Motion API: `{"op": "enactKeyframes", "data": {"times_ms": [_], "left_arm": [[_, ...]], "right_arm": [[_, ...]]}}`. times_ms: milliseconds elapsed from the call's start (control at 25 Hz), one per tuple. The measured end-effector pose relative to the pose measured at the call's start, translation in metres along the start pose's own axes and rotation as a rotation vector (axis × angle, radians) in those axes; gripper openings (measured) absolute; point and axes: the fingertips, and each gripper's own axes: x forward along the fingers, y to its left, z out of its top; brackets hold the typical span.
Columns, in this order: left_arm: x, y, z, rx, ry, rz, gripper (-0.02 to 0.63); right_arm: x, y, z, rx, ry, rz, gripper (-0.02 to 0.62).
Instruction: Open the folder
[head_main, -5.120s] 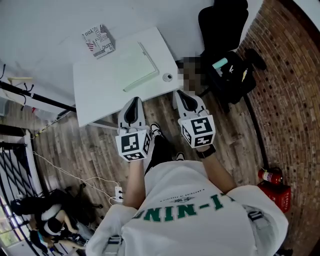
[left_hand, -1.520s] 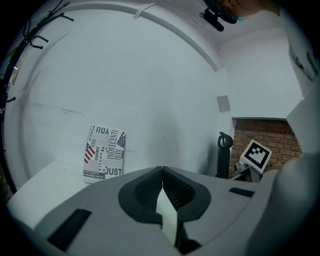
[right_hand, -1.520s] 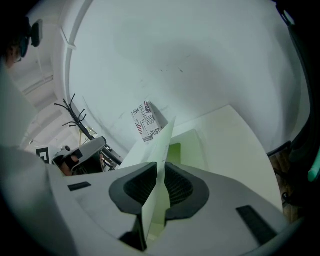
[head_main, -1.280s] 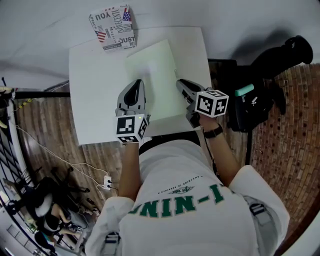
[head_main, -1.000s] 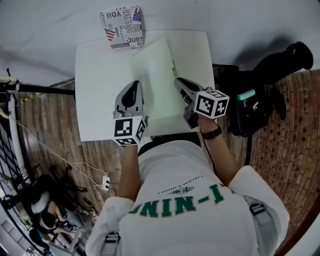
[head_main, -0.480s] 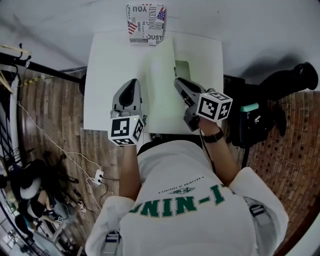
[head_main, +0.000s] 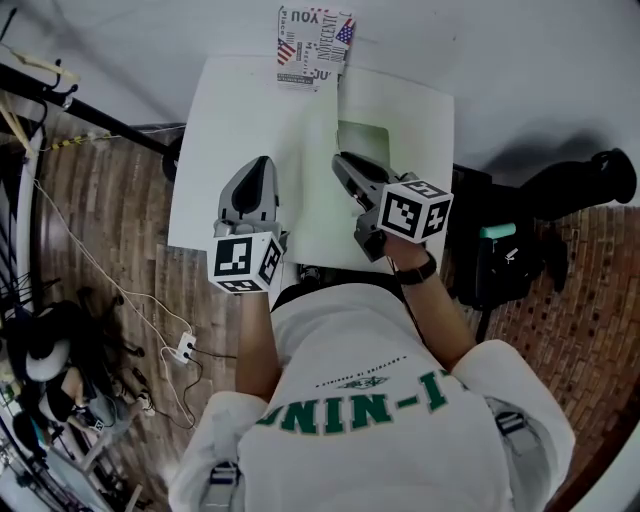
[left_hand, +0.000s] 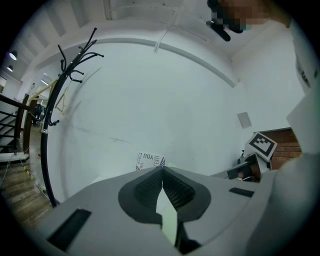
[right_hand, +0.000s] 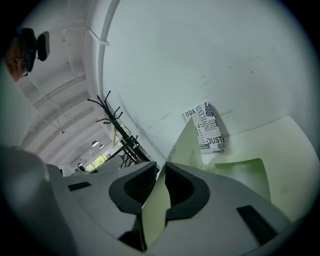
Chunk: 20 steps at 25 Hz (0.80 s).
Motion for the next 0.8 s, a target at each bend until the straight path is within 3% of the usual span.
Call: {"op": "enactKeyframes", "data": {"times_ms": [280,800], "left_arm": [[-0.017,0.017,0.009,-0.008,-0.024,0.062,0.015],[-0.038,0.087,0.013,-0.020,0.013,0.210,0.015]], "right_arm": [[0.028,0.027,-0.003,-0.029,0.036,0.059,0.083],[0.094,0.070,-0.023,-0.076,0.136,0.179,0.121]]}}
